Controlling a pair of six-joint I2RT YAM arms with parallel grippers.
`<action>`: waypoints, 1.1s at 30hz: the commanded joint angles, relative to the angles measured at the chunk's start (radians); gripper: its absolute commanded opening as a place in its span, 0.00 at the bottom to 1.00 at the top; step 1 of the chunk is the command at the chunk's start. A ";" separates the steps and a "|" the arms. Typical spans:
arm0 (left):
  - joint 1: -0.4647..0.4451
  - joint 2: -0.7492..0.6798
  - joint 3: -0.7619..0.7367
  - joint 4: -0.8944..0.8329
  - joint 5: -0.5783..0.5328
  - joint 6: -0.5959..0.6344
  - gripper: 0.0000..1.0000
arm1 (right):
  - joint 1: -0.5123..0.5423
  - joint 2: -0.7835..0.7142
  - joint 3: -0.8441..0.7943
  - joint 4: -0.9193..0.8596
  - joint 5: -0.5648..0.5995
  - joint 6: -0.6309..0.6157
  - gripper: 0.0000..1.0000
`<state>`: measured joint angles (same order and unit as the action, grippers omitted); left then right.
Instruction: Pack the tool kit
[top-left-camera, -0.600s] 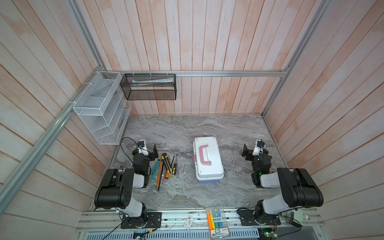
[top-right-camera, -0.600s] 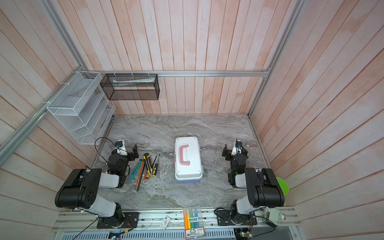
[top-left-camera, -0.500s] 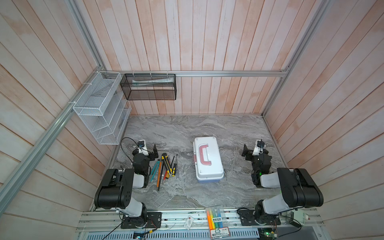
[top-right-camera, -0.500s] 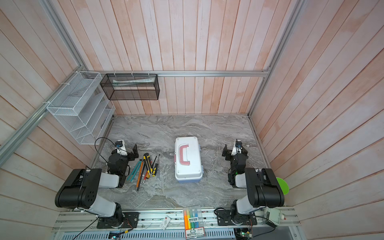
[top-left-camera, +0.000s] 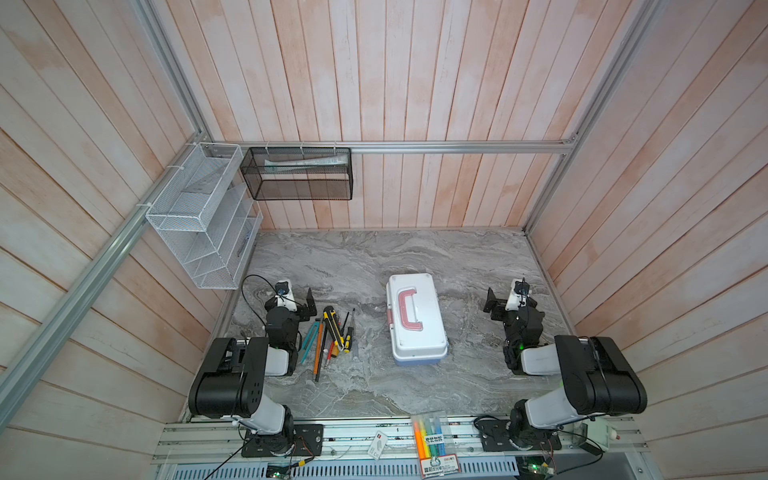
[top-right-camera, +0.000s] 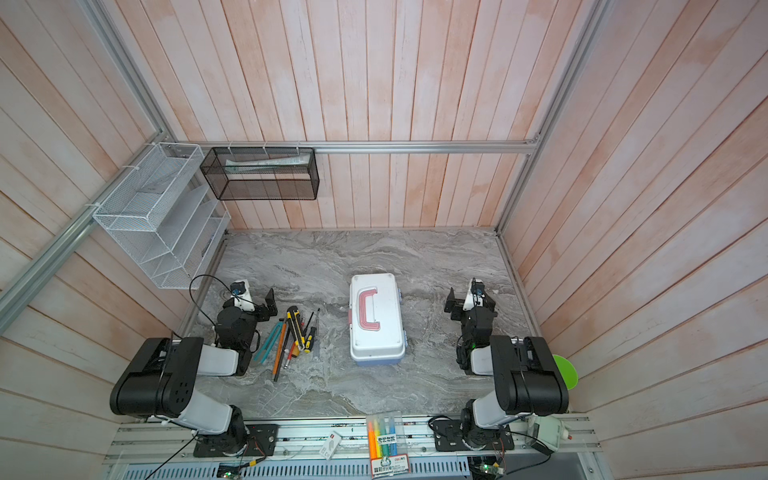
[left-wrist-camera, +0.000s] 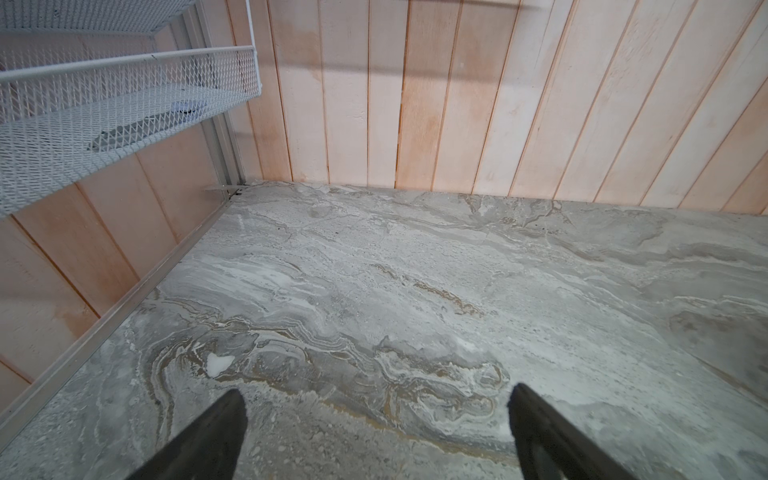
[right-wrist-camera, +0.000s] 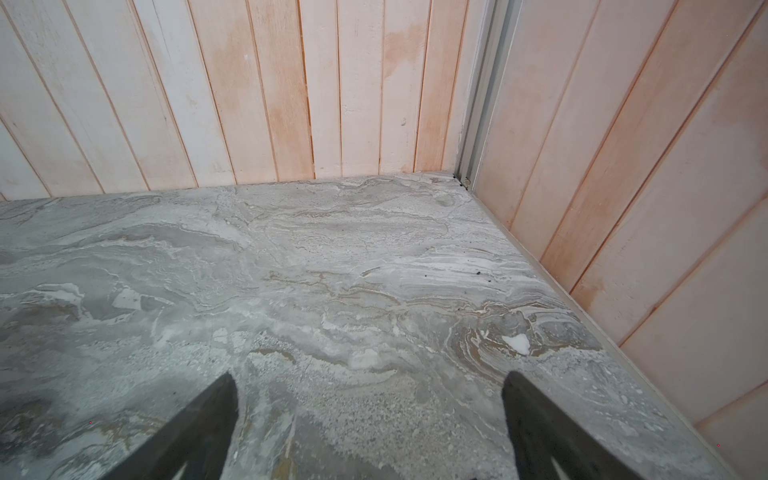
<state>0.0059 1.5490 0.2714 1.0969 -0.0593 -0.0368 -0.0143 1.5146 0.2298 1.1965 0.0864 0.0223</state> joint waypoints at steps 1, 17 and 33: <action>0.004 -0.007 0.019 0.009 0.011 0.012 1.00 | -0.007 0.007 0.019 0.000 -0.014 -0.001 0.98; -0.008 -0.129 0.100 -0.226 -0.117 -0.026 1.00 | -0.006 -0.058 0.054 -0.088 -0.008 -0.002 0.98; -0.146 -0.440 0.272 -0.959 0.412 -0.493 1.00 | 0.234 -0.386 0.630 -1.357 -0.125 0.226 0.74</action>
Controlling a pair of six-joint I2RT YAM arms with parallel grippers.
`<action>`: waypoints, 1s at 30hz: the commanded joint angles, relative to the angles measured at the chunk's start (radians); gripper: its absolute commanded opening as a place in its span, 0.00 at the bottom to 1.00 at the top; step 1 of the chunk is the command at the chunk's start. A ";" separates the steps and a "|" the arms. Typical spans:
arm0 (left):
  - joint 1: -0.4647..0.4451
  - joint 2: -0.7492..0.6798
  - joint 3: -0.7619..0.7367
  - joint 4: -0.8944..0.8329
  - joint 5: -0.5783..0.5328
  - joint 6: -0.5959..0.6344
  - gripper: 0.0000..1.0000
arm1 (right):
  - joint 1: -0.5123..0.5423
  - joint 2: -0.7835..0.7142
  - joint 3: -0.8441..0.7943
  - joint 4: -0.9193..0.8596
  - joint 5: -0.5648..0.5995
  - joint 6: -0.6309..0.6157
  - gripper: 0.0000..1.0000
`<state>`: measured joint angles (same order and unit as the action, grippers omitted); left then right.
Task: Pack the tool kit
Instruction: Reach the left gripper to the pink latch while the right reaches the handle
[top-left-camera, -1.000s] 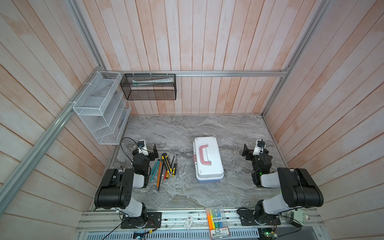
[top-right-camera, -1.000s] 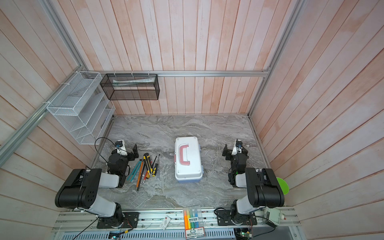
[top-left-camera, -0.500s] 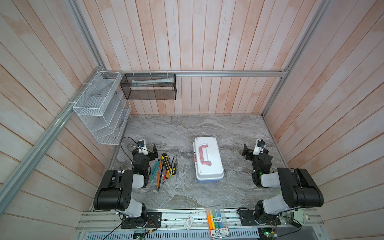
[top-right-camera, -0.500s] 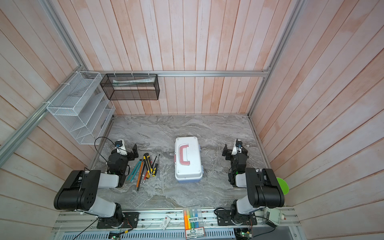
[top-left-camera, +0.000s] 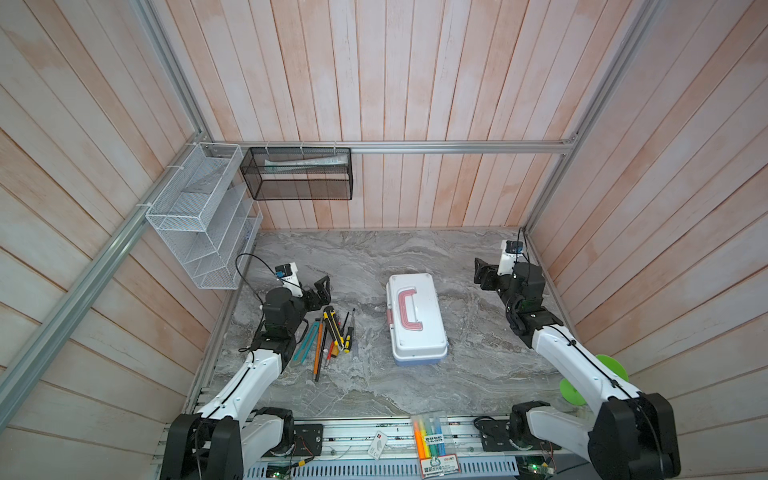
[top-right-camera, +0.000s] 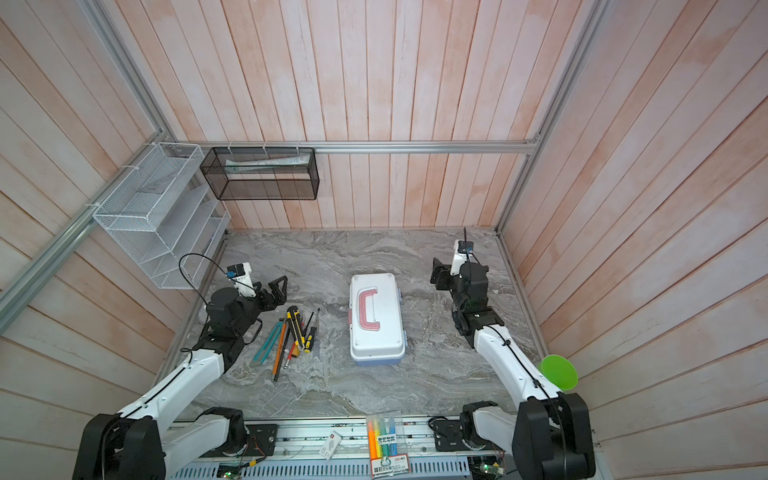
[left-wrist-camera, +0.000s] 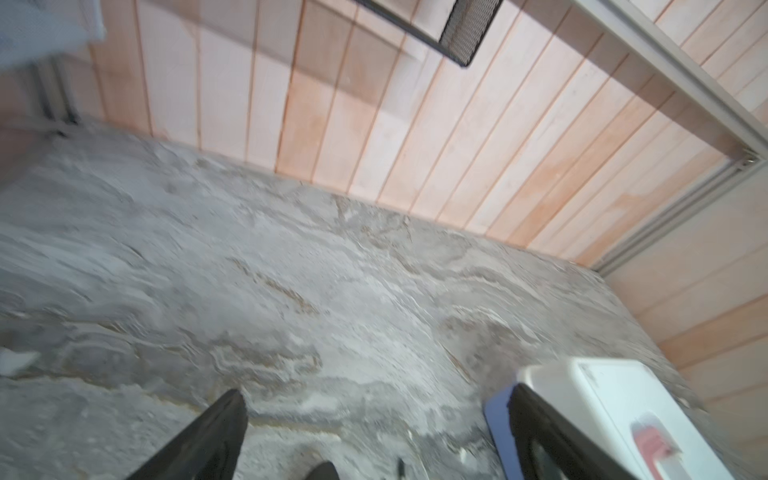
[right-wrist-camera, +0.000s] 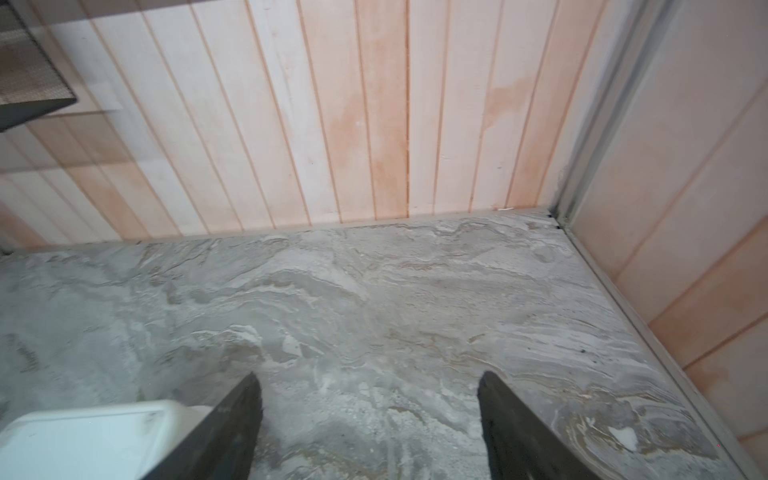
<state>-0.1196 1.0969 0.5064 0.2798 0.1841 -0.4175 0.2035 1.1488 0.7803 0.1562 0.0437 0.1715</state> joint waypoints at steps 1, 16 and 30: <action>-0.037 0.019 0.041 -0.159 0.174 -0.136 1.00 | 0.028 -0.018 0.115 -0.369 -0.122 0.110 0.73; -0.253 0.147 -0.032 0.014 0.183 -0.292 1.00 | 0.374 0.186 0.356 -0.701 -0.299 0.200 0.70; -0.374 0.230 -0.077 0.096 0.103 -0.348 1.00 | 0.485 0.327 0.414 -0.628 -0.379 0.315 0.70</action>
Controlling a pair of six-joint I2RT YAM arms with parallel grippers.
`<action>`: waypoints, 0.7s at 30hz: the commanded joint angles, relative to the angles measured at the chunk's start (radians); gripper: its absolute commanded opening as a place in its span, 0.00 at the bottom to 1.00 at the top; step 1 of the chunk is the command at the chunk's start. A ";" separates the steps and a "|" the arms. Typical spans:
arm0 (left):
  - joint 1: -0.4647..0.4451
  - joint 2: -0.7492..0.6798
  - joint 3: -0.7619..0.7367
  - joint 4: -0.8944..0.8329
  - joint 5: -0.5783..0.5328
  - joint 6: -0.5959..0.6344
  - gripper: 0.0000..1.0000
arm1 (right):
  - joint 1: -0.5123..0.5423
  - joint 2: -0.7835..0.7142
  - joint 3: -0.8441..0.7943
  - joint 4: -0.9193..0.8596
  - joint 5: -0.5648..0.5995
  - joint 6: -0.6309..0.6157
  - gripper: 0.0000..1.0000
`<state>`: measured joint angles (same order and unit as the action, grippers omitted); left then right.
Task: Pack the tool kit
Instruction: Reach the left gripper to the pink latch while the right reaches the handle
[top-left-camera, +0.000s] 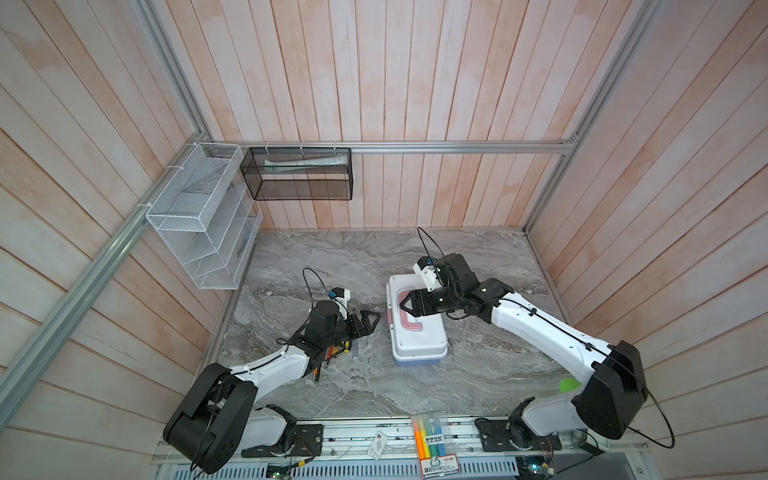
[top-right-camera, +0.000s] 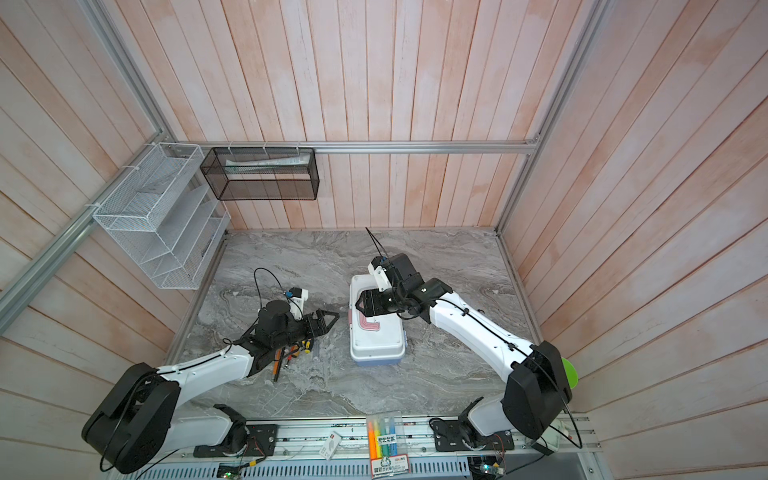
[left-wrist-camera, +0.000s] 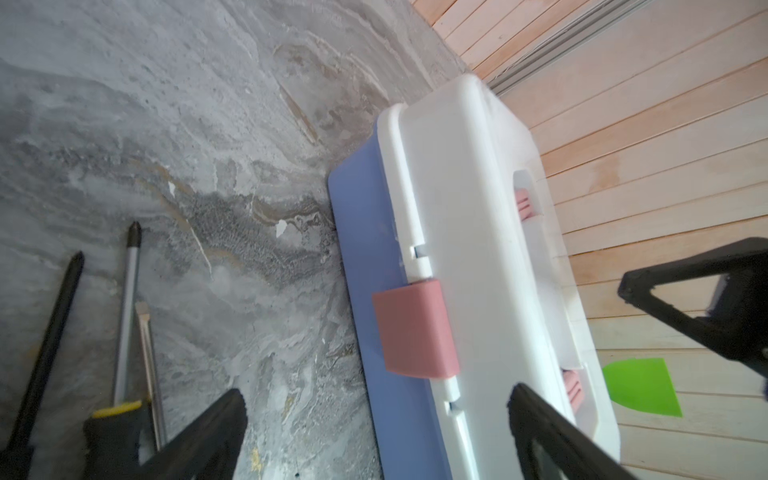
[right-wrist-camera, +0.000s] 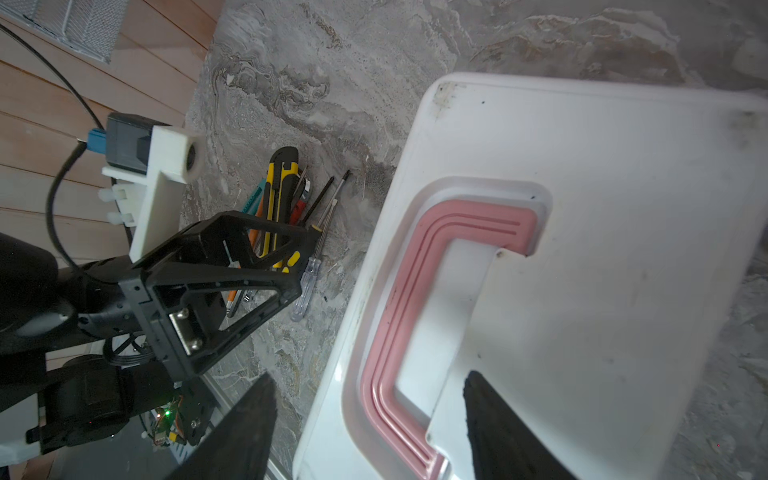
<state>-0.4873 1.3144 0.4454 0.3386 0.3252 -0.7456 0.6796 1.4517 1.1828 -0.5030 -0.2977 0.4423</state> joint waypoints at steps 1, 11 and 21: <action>-0.009 0.012 -0.017 0.041 -0.046 -0.024 1.00 | 0.014 0.034 0.016 0.035 -0.042 0.045 0.70; -0.024 0.033 -0.004 0.065 -0.070 0.012 1.00 | 0.053 0.106 0.033 0.021 -0.015 0.051 0.70; -0.048 0.080 0.019 0.085 -0.061 0.021 1.00 | 0.057 0.162 0.049 0.057 0.020 0.103 0.71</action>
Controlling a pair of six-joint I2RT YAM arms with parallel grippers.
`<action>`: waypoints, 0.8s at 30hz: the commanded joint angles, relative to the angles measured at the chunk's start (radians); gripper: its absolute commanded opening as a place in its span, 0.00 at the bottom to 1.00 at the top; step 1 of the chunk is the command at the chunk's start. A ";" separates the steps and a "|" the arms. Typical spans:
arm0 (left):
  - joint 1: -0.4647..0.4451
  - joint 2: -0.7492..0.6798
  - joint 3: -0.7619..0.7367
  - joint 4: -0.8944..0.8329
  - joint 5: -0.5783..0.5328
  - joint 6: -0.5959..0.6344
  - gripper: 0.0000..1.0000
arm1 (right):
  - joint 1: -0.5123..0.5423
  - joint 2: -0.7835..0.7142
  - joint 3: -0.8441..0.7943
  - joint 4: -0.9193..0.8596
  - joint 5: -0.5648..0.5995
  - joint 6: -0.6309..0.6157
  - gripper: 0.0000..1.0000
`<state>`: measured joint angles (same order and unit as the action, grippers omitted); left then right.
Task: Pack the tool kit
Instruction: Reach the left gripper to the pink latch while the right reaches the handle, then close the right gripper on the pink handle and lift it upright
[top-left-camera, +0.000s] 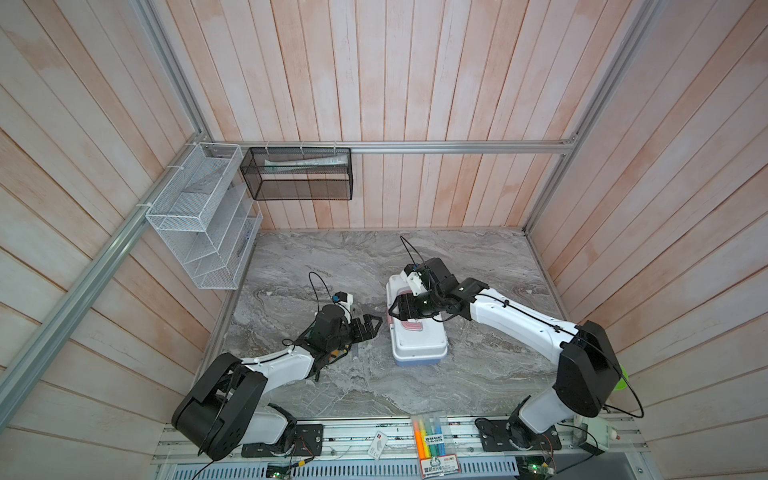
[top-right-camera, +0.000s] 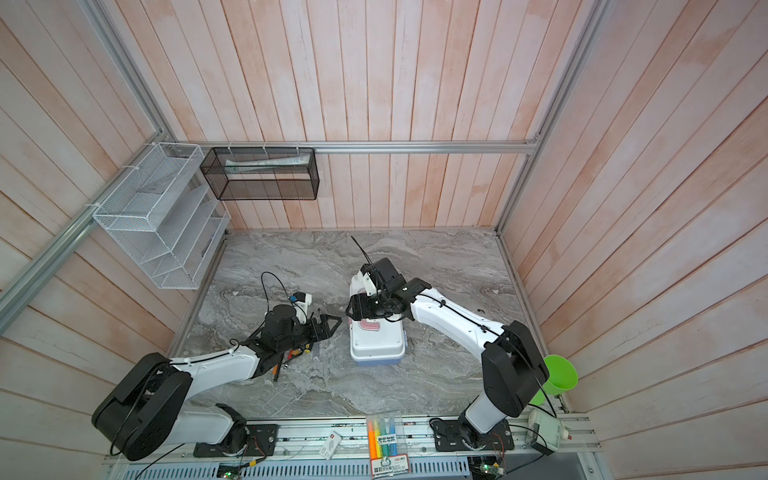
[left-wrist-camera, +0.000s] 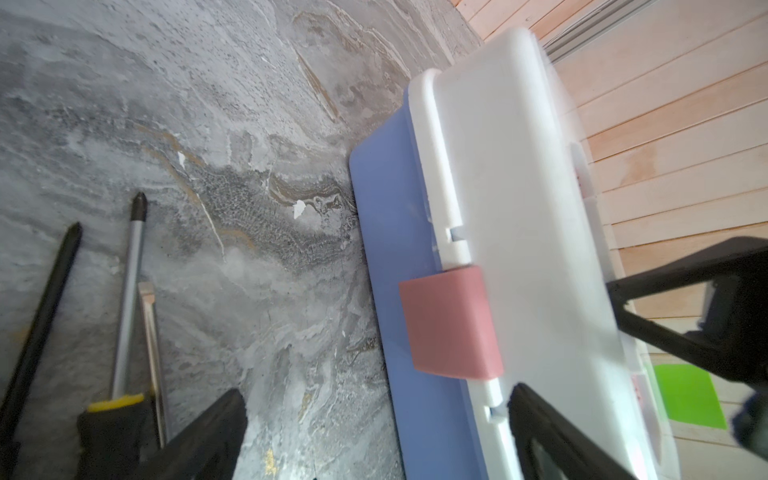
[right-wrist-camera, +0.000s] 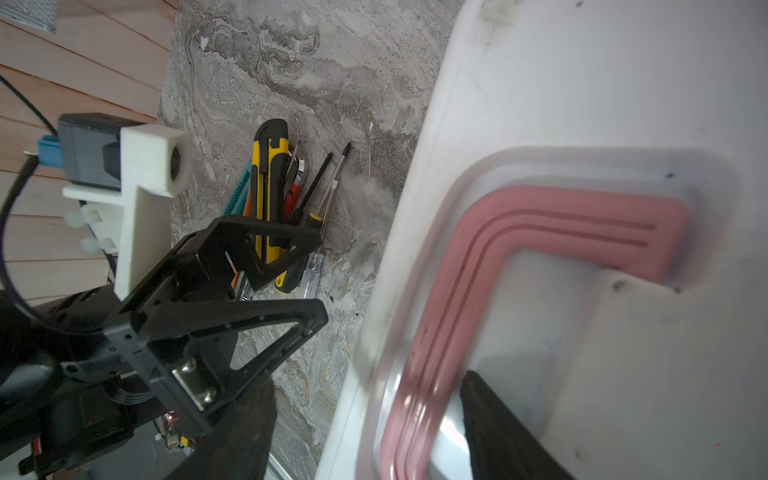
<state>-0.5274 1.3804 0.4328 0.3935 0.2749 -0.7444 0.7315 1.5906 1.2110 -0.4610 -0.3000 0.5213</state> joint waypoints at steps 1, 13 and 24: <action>-0.009 0.018 0.033 0.031 -0.011 0.021 1.00 | 0.005 0.031 0.022 0.014 0.027 0.023 0.71; -0.019 0.101 0.105 0.036 0.018 0.061 1.00 | -0.009 0.032 -0.124 0.213 -0.162 0.012 0.73; -0.022 0.137 0.144 0.007 0.009 0.069 1.00 | -0.073 -0.044 -0.294 0.575 -0.476 0.121 0.63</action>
<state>-0.5293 1.5005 0.5323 0.3813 0.2558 -0.6991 0.6472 1.5455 0.9771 0.0071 -0.5564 0.5804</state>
